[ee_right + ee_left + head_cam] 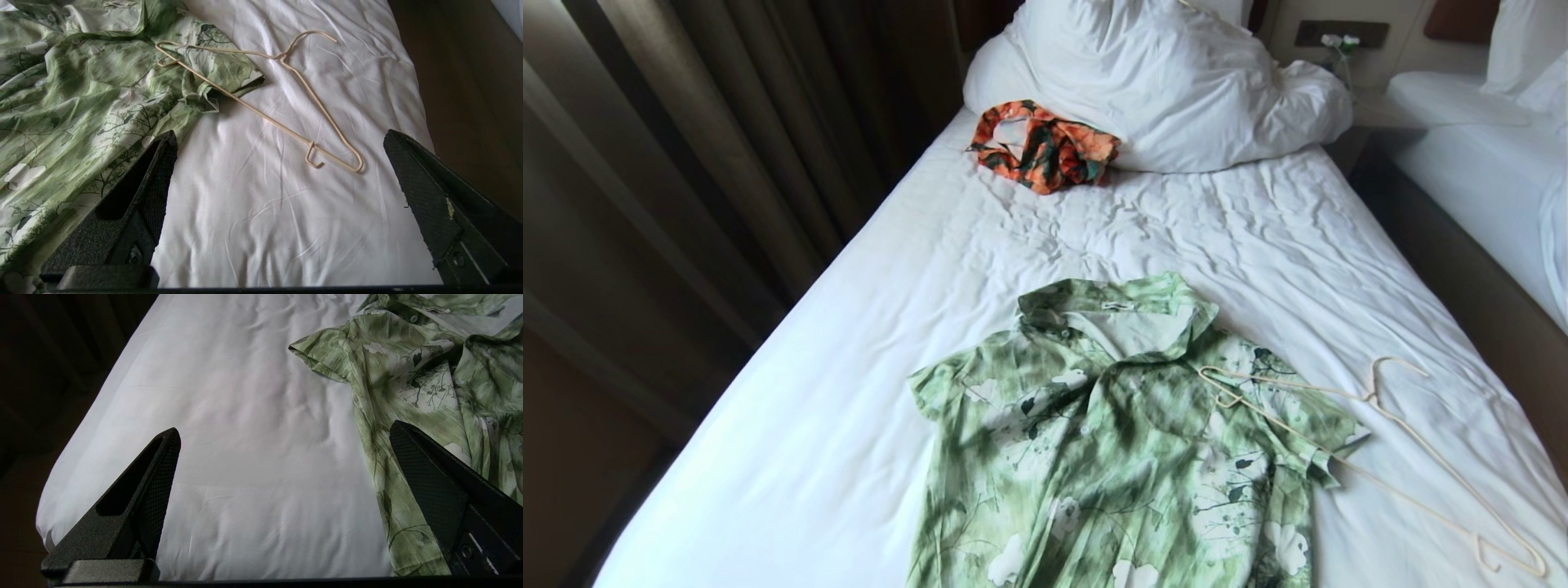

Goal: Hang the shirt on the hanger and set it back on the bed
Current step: Lift the shirt and hanger

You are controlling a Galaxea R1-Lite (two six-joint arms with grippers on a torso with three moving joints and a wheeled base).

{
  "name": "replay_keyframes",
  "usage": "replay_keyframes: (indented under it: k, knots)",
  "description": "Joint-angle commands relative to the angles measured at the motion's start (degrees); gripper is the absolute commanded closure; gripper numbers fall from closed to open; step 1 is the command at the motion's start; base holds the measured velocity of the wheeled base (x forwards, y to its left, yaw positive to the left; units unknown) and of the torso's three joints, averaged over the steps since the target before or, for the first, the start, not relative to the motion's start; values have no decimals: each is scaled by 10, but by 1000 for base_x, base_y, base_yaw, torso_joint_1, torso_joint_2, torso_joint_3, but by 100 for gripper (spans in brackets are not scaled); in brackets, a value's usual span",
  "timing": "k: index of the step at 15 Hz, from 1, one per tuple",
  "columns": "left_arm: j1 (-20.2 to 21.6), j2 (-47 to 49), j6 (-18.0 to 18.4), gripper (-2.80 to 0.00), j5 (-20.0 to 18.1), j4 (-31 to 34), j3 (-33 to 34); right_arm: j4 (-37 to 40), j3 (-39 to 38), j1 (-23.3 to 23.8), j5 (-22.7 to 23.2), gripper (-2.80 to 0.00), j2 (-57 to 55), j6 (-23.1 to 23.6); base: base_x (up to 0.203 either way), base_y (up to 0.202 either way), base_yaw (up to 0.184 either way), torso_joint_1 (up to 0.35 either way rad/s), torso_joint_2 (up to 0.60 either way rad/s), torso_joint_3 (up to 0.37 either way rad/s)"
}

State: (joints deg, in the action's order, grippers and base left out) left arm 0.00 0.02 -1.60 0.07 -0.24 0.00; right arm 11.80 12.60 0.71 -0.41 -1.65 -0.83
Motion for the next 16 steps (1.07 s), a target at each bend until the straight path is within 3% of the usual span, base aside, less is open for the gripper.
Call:
replay_keyframes:
  k: [1,5,16]
  knots:
    - [0,0,-1,-280,0,0,0,1,22,0,0,-280,-39,0,0,0,0,0,0,0]
    - [0,0,-1,-280,0,0,0,-2,90,3,0,-280,-147,-1,0,0,0,0,0,0]
    - [0,0,-1,-280,0,0,0,-10,91,-1,22,-280,-109,1,0,0,0,0,0,0]
